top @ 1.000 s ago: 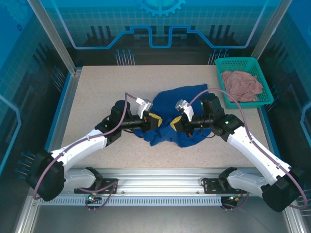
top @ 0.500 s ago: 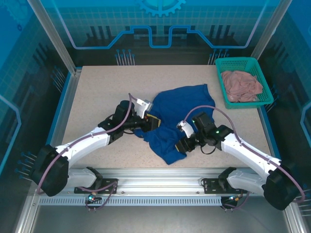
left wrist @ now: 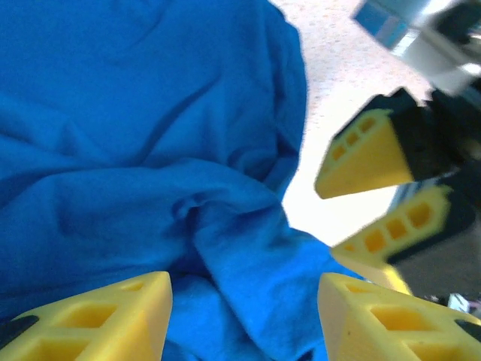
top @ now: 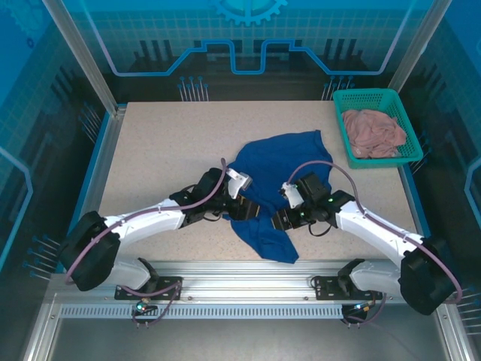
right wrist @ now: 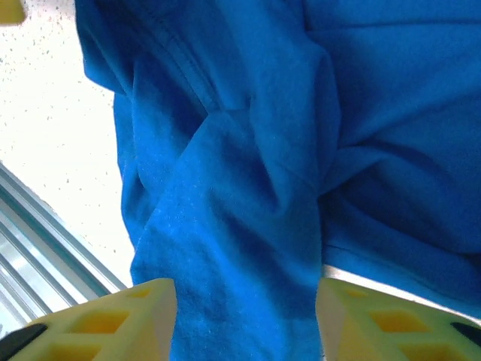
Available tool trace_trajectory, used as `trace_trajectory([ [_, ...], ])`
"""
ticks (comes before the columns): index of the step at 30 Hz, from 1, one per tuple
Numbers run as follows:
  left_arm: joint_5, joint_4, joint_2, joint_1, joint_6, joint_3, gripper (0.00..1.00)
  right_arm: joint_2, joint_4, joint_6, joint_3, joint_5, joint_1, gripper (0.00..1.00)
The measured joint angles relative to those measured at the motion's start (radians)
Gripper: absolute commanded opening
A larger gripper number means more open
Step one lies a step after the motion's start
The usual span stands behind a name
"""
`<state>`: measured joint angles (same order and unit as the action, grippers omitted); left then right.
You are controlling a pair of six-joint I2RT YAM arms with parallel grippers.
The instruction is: Fold the inside-out t-shirt
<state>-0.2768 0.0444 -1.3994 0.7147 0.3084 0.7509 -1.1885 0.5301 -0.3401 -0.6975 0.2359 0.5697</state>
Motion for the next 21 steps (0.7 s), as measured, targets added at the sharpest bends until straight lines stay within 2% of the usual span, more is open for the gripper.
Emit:
trace_trajectory([
  [2,0.04,-0.014,-0.012,-0.005,0.01,0.0,0.56,-0.021,-0.009,-0.015,0.006,-0.001,0.005,0.58],
  [4,0.068,-0.024,-0.016,-0.011,0.023,-0.002,0.56,-0.069,-0.037,-0.027,0.006,-0.001,0.011,0.53],
  [8,0.093,-0.032,-0.016,-0.015,0.034,-0.002,0.57,-0.215,-0.109,-0.048,-0.016,-0.004,0.014,0.23],
  [11,0.132,-0.049,-0.026,-0.015,0.037,-0.002,0.6,-0.286,-0.173,-0.063,-0.056,-0.003,0.007,0.13],
  [14,0.195,-0.073,-0.073,-0.027,0.059,0.002,0.61,-0.351,-0.231,-0.072,-0.129,0.002,-0.021,0.1],
  [17,0.233,-0.093,-0.174,-0.084,0.089,0.026,0.6,-0.418,-0.287,-0.072,-0.206,0.008,-0.068,0.1],
  [21,0.261,-0.082,-0.31,-0.188,0.113,0.112,0.6,-0.503,-0.342,-0.075,-0.288,0.041,-0.141,0.17],
])
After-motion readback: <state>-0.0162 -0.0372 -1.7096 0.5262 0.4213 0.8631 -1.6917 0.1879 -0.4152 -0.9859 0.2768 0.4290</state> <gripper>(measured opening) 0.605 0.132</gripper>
